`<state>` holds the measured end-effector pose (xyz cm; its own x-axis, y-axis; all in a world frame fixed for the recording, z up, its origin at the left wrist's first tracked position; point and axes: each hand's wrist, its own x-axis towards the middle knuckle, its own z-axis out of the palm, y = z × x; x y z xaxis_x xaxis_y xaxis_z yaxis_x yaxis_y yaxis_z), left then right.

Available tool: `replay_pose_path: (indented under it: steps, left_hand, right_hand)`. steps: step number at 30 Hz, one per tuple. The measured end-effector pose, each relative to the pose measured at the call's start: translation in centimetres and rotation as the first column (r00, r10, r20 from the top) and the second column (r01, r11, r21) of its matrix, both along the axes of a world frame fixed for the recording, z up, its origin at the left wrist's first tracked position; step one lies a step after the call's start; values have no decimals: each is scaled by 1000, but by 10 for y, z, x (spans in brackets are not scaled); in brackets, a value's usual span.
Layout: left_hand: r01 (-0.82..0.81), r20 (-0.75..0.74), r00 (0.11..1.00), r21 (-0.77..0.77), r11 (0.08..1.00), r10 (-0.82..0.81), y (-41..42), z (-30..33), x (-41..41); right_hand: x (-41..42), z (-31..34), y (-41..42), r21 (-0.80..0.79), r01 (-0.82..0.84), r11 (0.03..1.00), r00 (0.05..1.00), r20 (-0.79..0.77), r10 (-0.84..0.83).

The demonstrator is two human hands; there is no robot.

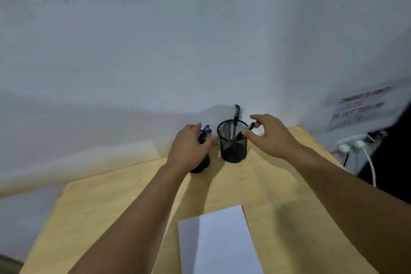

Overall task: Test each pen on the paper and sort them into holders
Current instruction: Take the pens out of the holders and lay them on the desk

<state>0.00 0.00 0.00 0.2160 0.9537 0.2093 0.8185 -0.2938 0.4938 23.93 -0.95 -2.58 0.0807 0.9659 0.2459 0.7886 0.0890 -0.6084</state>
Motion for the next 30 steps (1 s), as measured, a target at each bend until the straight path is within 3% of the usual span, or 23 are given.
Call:
replay_pose_path:
  steps: [10,22,30]
  left_hand:
    - [-42,-5,999,42,998,42,13,-8,8]
    - [-73,3,997,84,994,73,16,-9,11]
    - [-35,37,999,185,982,29,15,-13,7]
  right_hand:
    - [-13,8,27,-28,-63,998,996,-64,62]
    - [-35,9,47,-1,175,985,984,-39,-175]
    - [-39,12,41,85,98,992,991,-104,-89]
